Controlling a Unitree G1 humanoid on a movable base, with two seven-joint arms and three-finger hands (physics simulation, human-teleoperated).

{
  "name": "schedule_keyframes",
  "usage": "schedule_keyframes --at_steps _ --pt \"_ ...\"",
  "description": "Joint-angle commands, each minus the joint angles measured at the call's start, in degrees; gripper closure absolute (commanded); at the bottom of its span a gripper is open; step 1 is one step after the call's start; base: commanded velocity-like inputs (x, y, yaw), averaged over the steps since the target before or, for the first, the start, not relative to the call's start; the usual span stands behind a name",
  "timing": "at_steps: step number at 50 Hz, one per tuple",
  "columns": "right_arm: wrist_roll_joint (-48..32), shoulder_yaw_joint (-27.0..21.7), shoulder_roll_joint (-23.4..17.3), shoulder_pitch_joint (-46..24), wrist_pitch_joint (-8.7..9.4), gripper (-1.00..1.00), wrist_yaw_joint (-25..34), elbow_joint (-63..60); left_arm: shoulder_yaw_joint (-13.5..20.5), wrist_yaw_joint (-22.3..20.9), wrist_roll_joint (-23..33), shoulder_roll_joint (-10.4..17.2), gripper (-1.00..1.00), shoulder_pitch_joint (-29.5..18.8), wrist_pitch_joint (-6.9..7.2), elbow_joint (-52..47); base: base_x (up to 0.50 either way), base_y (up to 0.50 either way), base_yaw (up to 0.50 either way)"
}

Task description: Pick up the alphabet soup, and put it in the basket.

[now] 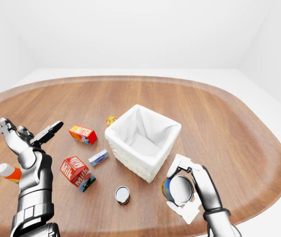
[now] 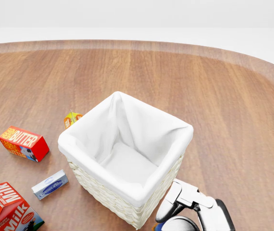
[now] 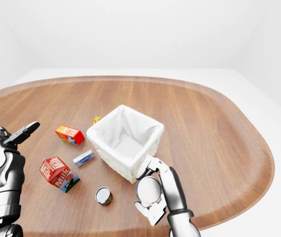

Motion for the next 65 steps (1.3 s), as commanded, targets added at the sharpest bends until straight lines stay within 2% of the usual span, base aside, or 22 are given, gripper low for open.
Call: schedule_keyframes --at_steps 1,7,17,23,31,46,53,55,60,65 --pt "-4.1 2.1 -0.2 -2.5 0.0 1.0 1.1 -9.1 0.0 0.0 -0.1 0.0 -1.0 0.2 0.0 -0.4 0.0 0.0 0.0" --pt "-5.4 2.8 0.1 -4.8 0.0 1.0 2.0 -10.8 0.0 -0.1 0.0 0.0 -1.0 0.2 0.0 -0.4 0.0 0.0 0.0" --pt "-10.6 3.0 3.2 -14.1 0.0 1.0 8.4 -16.0 0.1 0.2 0.0 0.0 -1.0 0.3 0.0 -1.0 0.0 0.0 0.0" --pt "-11.1 1.2 4.8 -17.8 0.0 1.0 10.2 -14.3 0.1 0.0 0.1 -0.1 -1.0 -0.1 0.0 -0.1 0.0 0.0 0.0" --pt "-9.9 -3.6 7.3 -23.0 0.0 1.0 12.7 -11.8 -0.4 -0.4 0.0 0.1 -1.0 -1.0 0.0 2.6 0.0 0.0 0.0" --pt "-8.4 -9.2 10.0 -37.2 0.0 1.0 13.2 1.2 -0.2 -0.3 -0.3 0.0 -1.0 0.1 0.0 -0.1 0.0 0.0 0.0" --pt "-5.2 -11.8 9.9 -42.6 0.0 1.0 13.3 6.9 0.1 -0.2 -0.1 -0.1 -1.0 0.4 0.0 -1.1 0.0 0.0 0.0" --pt "-2.0 -12.6 9.6 -43.6 0.0 1.0 14.4 8.7 0.1 -0.2 -0.1 -0.2 -1.0 0.5 0.0 -1.4 0.0 0.0 0.0" --pt "0.2 -15.5 9.2 -49.1 0.0 1.0 10.1 16.7 0.2 -0.2 0.0 -0.2 -1.0 0.5 0.0 -1.2 0.0 0.0 0.0" --pt "3.4 -15.7 8.9 -50.2 0.0 1.0 9.5 18.8 0.1 -0.3 0.0 -0.2 -1.0 0.3 0.0 -0.7 0.0 0.0 0.0"
